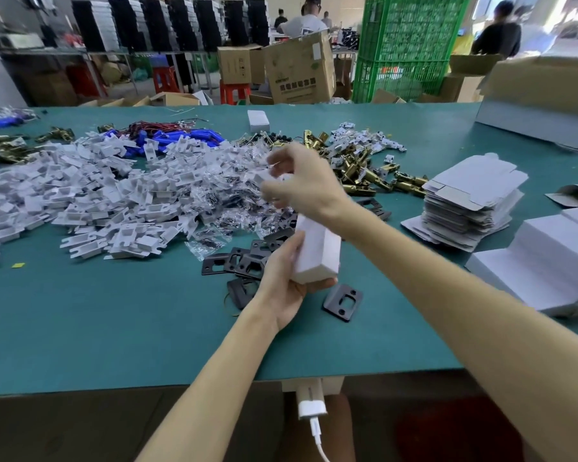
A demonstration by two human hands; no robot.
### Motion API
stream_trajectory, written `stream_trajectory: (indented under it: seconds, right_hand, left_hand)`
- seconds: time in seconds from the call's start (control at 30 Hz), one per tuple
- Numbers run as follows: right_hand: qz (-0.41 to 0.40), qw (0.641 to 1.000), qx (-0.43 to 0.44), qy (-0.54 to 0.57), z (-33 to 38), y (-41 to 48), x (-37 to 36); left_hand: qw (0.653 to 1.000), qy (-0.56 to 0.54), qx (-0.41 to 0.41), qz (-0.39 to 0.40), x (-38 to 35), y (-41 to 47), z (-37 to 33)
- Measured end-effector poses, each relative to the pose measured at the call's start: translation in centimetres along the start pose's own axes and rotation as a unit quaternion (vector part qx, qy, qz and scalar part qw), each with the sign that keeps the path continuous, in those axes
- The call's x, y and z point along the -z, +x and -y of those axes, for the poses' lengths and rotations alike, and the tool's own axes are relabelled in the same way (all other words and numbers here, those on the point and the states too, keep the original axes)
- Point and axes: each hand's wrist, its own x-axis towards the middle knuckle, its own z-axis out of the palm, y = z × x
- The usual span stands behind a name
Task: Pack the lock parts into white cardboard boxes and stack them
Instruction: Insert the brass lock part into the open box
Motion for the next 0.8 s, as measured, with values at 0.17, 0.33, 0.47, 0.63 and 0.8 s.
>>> stream_trajectory:
  seconds: [0.17, 0.33, 0.47, 0.63, 0.8]
  right_hand:
    - [0.004, 0.995, -0.013, -0.095, -2.2, -1.1, 7.6]
    - [0.085, 0.984, -0.017, -0.158, -4.0, -3.2, 12.6]
    - [0.148, 0.976, -0.019, -0.155, -4.3, -5.0, 13.9]
    - [0.174, 0.968, -0.014, -0.180, -4.1, -6.0, 13.8]
    - [0.182, 0.963, -0.019, -0.200, -3.8, -6.7, 13.4]
  left_hand:
    - [0.999, 0.036, 0.008, 0.039, 0.1, 0.4, 0.3]
    - [0.994, 0.101, -0.011, 0.039, 0.0, 0.7, 0.7]
    - [0.988, 0.142, -0.028, 0.052, 0.0, 0.7, 0.9]
    - [0.986, 0.150, -0.037, 0.064, 0.3, 0.7, 1.2]
    - [0.986, 0.149, -0.049, 0.062, 0.4, 0.8, 1.3]
